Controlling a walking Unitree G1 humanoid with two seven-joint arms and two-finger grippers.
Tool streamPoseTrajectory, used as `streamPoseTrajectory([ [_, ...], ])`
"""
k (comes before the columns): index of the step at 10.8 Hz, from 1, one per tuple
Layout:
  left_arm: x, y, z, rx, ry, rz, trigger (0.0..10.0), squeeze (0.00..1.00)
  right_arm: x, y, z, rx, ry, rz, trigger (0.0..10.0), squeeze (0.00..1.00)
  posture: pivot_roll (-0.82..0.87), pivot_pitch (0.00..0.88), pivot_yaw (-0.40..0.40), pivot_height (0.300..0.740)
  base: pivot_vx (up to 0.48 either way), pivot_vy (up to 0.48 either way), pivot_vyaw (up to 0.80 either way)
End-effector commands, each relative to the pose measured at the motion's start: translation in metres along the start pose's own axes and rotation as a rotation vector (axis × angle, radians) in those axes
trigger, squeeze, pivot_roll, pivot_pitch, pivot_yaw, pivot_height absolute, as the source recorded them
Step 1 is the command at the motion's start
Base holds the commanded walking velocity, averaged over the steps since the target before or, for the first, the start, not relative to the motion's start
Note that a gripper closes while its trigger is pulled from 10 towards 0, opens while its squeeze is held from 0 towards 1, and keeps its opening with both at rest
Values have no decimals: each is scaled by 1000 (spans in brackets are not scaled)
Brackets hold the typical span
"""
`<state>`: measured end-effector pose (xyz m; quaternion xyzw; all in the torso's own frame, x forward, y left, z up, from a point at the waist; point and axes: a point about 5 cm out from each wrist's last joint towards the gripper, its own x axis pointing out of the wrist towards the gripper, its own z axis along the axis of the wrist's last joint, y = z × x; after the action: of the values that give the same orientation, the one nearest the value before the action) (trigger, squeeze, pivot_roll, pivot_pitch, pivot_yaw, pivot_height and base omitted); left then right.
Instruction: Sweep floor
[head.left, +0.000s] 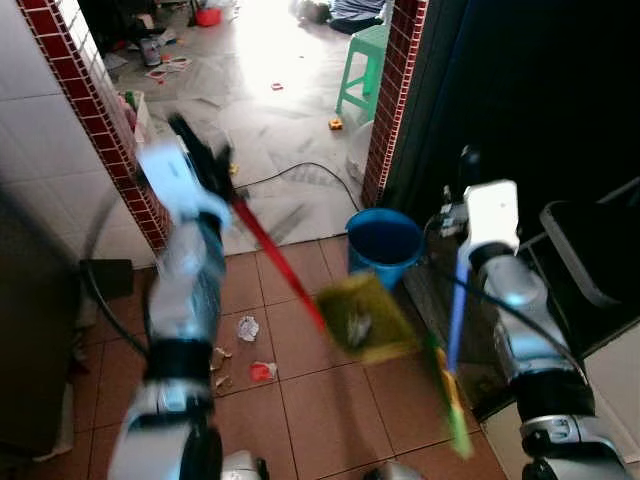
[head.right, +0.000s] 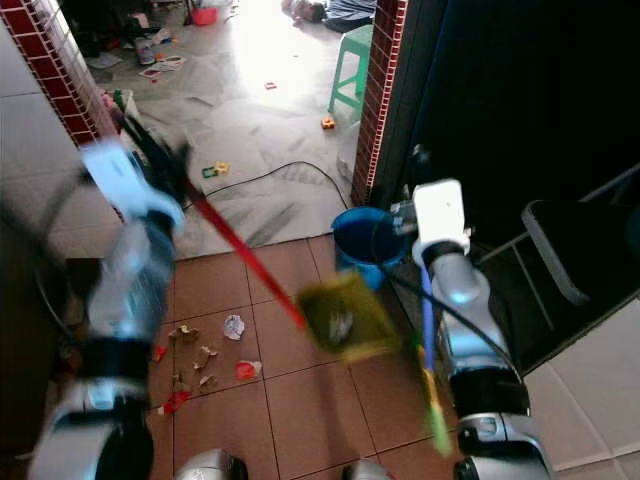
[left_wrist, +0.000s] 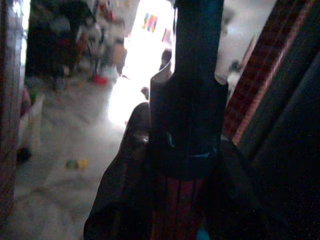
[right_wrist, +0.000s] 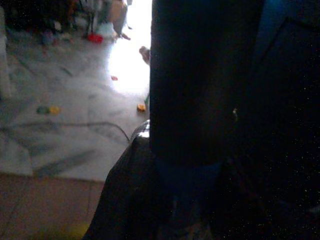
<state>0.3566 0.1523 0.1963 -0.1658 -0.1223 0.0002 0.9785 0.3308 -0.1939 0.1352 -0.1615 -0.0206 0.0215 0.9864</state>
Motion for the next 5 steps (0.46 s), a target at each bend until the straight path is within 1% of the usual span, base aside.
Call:
streamPoseTrajectory([
  [1,9,-7,43,-39,-184,-18,10000,0,0,-5,1,-40,-3,-14,10000,0,-58,0,3,740,0,0,0],
  [2,13,-7,56,-49,-235,-19,10000,0,-1,-2,0,-36,-3,-9,10000,0,-56,0,5,740,371,0,0],
  [3,18,-8,67,-47,-267,-29,10000,0,-1,1,0,-31,-1,-3,10000,0,-55,0,8,740,469,0,0],
  [4,22,-9,72,-41,-279,-35,10000,0,-1,4,-1,-27,-3,0,10000,0,-54,0,11,740,469,0,0],
  [5,23,-9,72,-36,-279,-38,10000,0,-1,6,0,-26,-6,2,10000,0,-54,0,14,740,469,0,0],
])
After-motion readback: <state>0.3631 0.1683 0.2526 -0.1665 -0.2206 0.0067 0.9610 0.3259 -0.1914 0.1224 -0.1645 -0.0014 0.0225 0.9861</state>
